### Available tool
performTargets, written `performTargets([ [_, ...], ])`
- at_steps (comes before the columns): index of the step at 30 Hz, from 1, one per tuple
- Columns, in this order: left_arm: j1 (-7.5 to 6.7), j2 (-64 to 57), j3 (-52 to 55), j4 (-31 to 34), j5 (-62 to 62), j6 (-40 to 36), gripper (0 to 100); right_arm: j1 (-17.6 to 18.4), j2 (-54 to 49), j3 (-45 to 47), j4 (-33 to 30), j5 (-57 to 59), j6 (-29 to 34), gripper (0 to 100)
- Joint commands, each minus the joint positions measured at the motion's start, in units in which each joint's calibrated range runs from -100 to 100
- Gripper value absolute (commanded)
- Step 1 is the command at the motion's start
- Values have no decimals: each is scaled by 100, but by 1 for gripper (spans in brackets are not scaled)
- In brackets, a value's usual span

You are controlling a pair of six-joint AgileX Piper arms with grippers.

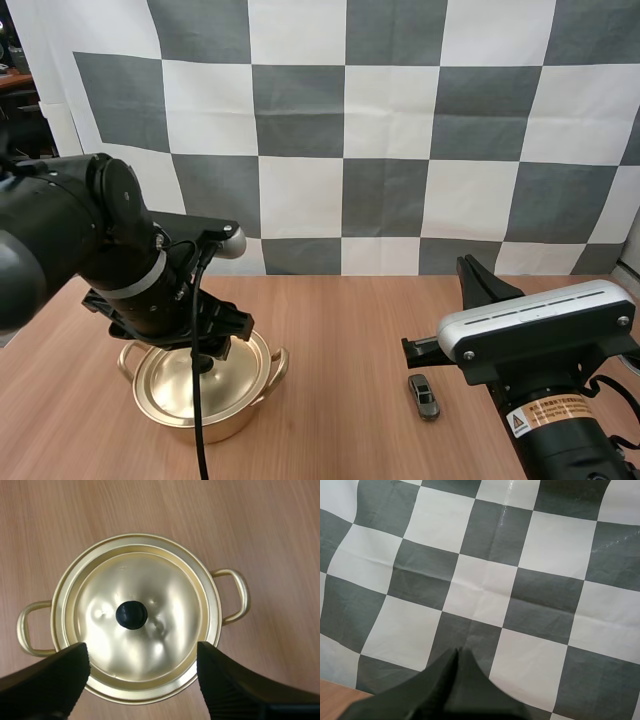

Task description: Open the pot, put the car inside, and close it

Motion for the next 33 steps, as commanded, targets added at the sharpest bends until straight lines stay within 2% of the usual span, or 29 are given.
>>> performTargets([
  [1, 4, 129, -1, 7, -289, 3, 100, -2, 0, 0, 7, -12, -1, 0],
  [20, 4, 1340, -1, 7, -1127, 3, 100, -2, 0, 0, 7, -12, -1, 0],
  [33, 4, 1849, -1, 13, -1167, 25, 100, -2, 0, 0, 7, -12, -1, 0],
])
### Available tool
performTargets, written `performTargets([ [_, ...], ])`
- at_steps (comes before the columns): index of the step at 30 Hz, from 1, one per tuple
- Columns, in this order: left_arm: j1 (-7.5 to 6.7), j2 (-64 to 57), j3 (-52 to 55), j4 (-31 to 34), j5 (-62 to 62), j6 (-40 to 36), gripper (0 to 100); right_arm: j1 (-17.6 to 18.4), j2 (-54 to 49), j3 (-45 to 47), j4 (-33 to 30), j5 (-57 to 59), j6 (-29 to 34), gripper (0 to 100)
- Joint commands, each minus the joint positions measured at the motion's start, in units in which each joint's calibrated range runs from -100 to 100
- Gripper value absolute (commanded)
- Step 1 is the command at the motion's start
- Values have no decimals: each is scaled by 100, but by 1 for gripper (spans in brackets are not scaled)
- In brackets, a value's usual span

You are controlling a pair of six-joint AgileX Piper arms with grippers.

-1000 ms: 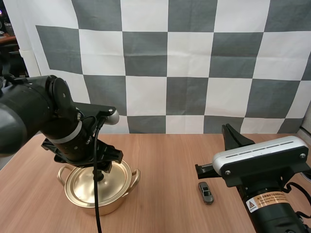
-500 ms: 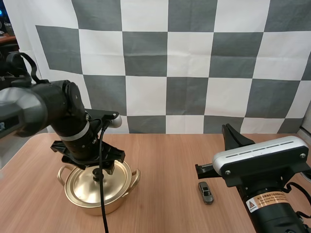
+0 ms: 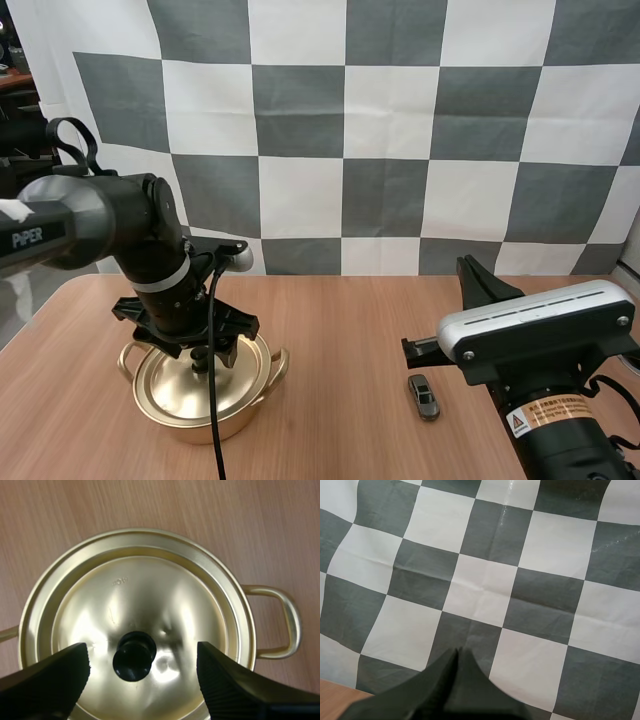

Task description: Open the pot, put the car inside, and close it

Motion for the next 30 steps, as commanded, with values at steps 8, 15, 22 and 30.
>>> performTargets([
  [8, 4, 76, 20, 3, -272, 28, 100, -2, 0, 0, 7, -12, -1, 0],
  [15, 4, 76, 370, 3, -714, 147, 100, -2, 0, 0, 7, -12, -1, 0],
  [22, 4, 76, 501, 3, -810, 147, 100, -2, 0, 0, 7, -12, -1, 0],
  [30, 4, 76, 501, 3, -756, 147, 100, -2, 0, 0, 7, -12, -1, 0],
])
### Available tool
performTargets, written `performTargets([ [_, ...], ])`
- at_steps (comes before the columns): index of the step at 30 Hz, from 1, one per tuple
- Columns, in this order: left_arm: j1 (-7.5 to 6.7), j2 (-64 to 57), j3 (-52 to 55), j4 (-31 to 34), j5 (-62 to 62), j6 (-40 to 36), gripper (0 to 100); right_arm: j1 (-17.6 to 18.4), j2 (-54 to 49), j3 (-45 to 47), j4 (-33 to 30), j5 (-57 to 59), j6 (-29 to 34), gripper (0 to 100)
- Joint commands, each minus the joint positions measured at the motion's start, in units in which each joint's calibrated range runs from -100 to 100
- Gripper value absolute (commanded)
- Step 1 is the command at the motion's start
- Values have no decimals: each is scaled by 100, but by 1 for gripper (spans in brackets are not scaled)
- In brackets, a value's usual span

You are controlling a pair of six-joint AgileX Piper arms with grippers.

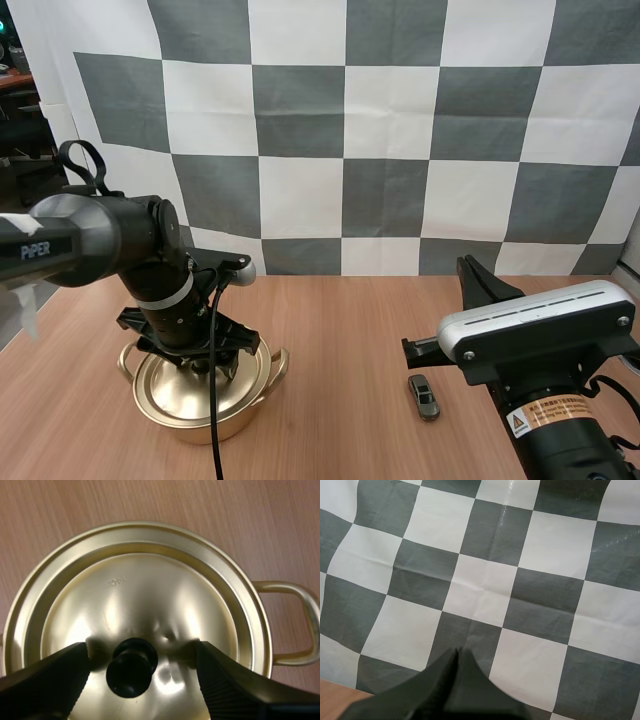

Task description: Open the pot, put the car inside, and close it

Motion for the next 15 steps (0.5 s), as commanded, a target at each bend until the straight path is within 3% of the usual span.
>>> performTargets([
  [1, 4, -4, 15, 3, 22, -2, 96, -2, 0, 0, 7, -12, -1, 0],
  [3, 4, -4, 15, 3, 22, -23, 44, -2, 0, 0, 7, -12, -1, 0],
  [4, 4, -4, 15, 13, 22, -135, 8, -2, 0, 0, 7, -12, -1, 0],
  [5, 4, -4, 15, 11, 22, -167, 1, -2, 0, 0, 7, -12, -1, 0],
  [15, 4, -4, 15, 11, -77, -167, 0, -2, 0, 0, 7, -12, -1, 0],
])
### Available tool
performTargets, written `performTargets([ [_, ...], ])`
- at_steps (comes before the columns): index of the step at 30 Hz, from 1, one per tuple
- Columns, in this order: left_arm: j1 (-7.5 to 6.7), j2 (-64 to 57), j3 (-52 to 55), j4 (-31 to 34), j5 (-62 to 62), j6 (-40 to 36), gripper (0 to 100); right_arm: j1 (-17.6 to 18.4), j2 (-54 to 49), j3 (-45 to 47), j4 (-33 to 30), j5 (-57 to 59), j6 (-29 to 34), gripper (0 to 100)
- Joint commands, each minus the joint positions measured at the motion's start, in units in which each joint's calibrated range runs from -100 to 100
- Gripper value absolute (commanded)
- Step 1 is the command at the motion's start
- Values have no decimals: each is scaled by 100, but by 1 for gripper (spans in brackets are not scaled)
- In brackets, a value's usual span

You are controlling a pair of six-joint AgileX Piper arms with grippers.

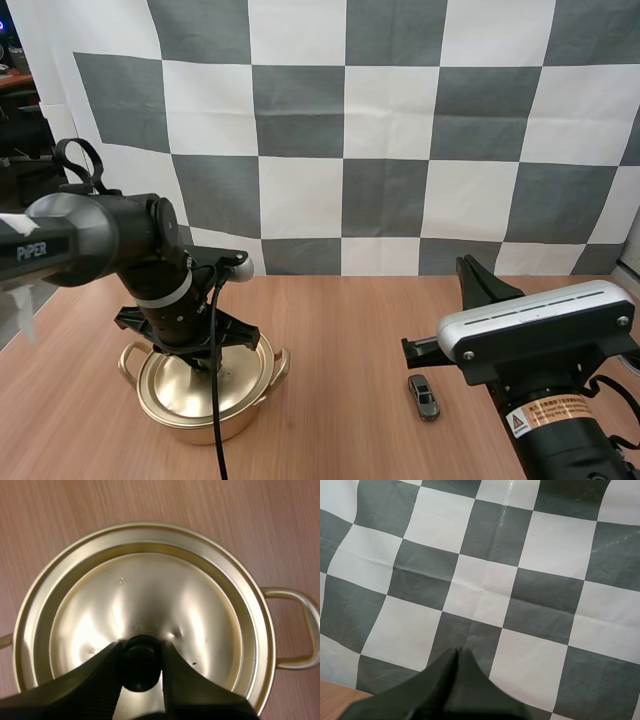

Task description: Open the pot, put the car inside, and close it

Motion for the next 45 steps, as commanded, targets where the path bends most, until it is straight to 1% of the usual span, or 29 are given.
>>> performTargets([
  [1, 4, -4, 4, 9, -40, -1, 0, -2, 0, 0, 7, -12, -1, 0],
  [6, 4, -29, -301, 9, 182, -1, 0, -2, 0, 0, 7, -14, 43, 0],
  [13, 4, -358, -1463, 9, 876, -12, 0, -2, 0, 0, 7, -14, 73, 0],
  [16, 4, -618, -2081, 9, 1179, -54, 0, -2, 0, 0, 290, -83, 72, 0],
  [18, 4, -787, -2512, 9, 1594, -106, 0, -2, 0, 0, 480, -312, 72, 0],
  [21, 4, -1099, -3134, 9, 2113, -216, 0, -2, 0, 0, 505, -713, 72, 0],
  [24, 4, -1479, -3705, 9, 2147, -389, 0, -2, 0, 0, 505, -1259, 42, 0],
  [26, 4, -1680, -4002, 9, 2147, -464, 0, -2, 0, 0, 481, -1904, -11, 0],
  [27, 4, -1768, -4118, 9, 2147, -464, 0, -2, 0, 0, 481, -2253, -266, 0],
  [28, 4, -1879, -4196, 9, 2147, -464, 0, -2, 0, 0, 481, -2487, -761, 0],
  [30, 4, -2069, -4230, 9, 2147, -464, 0, -2, 0, 0, 527, -2422, -1843, 0],
  [31, 4, -2172, -4230, 9, 2147, -464, 0, -2, 0, 0, 751, -2178, -2321, 0],
  [33, 4, -2373, -4230, 9, 2147, -464, 0, -2, 0, 0, 1437, -1496, -2896, 0],
  [35, 4, -2586, -4230, 9, 2147, -464, 0, -2, 0, -408, 2389, 47, -3462, 0],
  [36, 4, -2682, -4230, 9, 2147, -464, 0, -2, 0, -750, 2681, 1030, -3632, 0],
  [37, 4, -2797, -4230, 9, 2147, -464, 0, -2, 0, -1150, 2918, 2149, -3623, 0],
  [38, 4, -2914, -4230, 9, 2147, -464, 0, -2, 0, -1590, 3082, 3326, -3480, 0],
  [39, 4, -2998, -4230, 9, 2147, -464, 0, -2, 93, -1956, 3110, 4220, -3248, 0],
  [40, 4, -3103, -4230, 9, 2147, -464, 0, -2, 250, -2425, 3027, 5255, -2849, 0],
  [43, 4, -3348, -4230, 9, 2147, -455, 0, -2, 907, -3672, 2296, 7846, -1548, 0],
  [44, 4, -3404, -4230, 9, 2147, -444, 0, -2, 1193, -4060, 1972, 8687, -1260, 0],
  [45, 4, -3422, -4230, 9, 2147, -443, 0, -2, 1432, -4342, 1796, 9362, -1134, 0],
])
